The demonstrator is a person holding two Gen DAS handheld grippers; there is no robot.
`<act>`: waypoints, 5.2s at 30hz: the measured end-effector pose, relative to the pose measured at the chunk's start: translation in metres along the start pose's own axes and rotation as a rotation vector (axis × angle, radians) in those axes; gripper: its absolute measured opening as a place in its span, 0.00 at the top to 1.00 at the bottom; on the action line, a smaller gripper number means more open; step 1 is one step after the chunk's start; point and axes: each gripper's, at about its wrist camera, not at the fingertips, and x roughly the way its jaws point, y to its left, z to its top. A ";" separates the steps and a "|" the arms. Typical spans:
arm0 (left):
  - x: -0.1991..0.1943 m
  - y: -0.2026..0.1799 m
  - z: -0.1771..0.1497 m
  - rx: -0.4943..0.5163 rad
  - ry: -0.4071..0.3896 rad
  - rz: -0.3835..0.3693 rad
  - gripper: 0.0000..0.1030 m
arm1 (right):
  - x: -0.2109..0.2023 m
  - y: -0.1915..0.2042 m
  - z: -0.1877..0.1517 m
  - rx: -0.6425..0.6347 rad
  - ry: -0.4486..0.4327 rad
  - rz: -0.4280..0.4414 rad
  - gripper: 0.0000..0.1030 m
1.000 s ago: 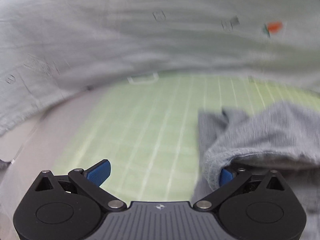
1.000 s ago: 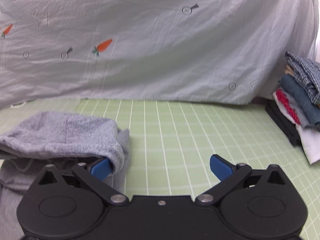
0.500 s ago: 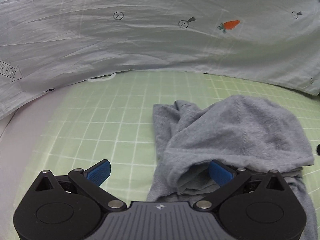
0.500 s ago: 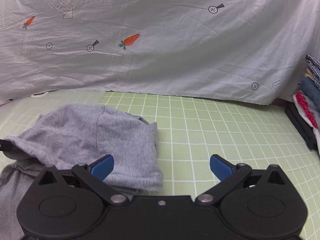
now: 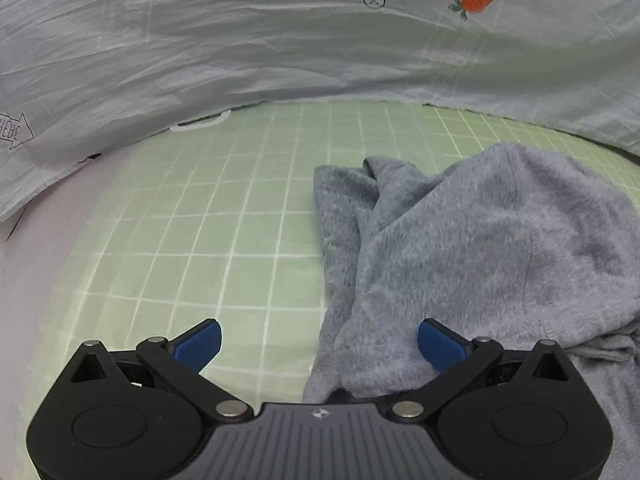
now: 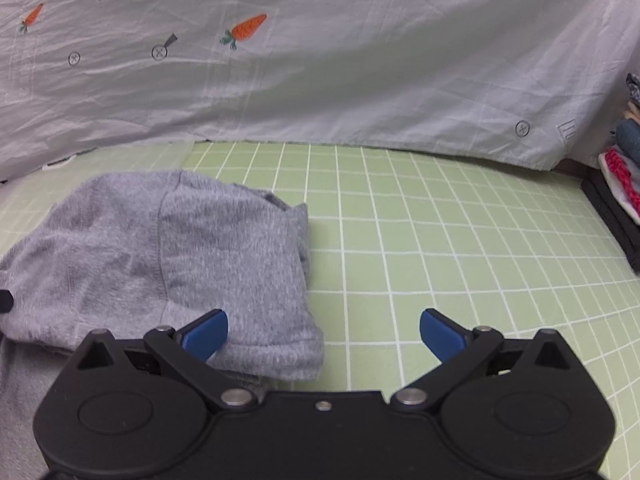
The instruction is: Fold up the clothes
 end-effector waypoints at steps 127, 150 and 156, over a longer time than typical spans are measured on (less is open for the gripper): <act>-0.032 0.069 -0.033 -0.597 0.000 -0.452 0.38 | -0.021 -0.028 -0.009 0.439 0.133 0.327 0.41; -0.021 0.096 0.087 -0.758 -0.286 -0.507 0.23 | 0.028 -0.085 0.100 0.874 -0.068 0.471 0.49; -0.008 0.073 0.072 -0.419 -0.128 -0.308 0.15 | 0.019 -0.039 0.100 0.376 -0.023 0.208 0.18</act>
